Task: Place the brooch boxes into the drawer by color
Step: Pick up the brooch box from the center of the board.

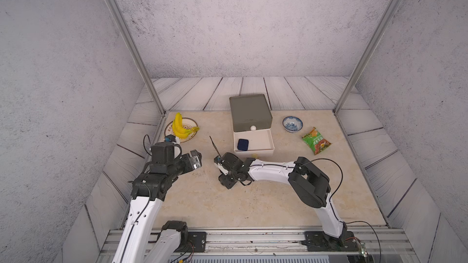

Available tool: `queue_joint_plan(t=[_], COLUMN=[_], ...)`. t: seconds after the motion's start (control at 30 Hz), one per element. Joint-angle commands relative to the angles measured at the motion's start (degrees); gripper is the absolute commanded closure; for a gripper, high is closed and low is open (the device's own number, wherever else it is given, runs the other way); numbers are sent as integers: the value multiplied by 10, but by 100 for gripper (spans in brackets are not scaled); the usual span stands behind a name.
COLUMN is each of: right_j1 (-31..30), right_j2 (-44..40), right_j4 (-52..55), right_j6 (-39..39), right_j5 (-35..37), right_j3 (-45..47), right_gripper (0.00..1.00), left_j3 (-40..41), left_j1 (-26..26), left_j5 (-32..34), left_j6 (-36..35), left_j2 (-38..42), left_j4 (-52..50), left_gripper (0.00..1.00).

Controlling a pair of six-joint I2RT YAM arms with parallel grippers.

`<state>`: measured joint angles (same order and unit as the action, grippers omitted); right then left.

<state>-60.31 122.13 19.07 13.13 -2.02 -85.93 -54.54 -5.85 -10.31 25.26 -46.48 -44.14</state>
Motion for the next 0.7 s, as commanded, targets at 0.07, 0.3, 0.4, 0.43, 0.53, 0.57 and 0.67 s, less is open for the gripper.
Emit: queue_joint_plan(t=[0.07,0.3,0.4,0.43,0.53,0.57,0.67], right_j1=[-8,-10,1,10,43,56,104], right_j2=[-38,-191,-251,-269,-312,-323,-357], right_j4=[15,25,42,49,71,74,72], right_j6=[-4,-12,-16,-16,-17,-17,-21], right_j5=[4,38,67,70,78,82,80], right_j3=[1,24,33,35,47,51,69], right_gripper=[56,57,57,57,57,58,59], left_j3=[-12,-29,-31,-30,-23,-19,-3], left_j1=[5,5,5,5,4,5,4], left_j5=[7,-1,-8,-13,-29,-32,-42], left_j6=[-15,-1,1,2,7,12,29], left_j2=[1,13,8,6,1,1,2], left_j4=[-9,-4,0,4,21,28,58], left_gripper=[2,2,2,2,2,2,2])
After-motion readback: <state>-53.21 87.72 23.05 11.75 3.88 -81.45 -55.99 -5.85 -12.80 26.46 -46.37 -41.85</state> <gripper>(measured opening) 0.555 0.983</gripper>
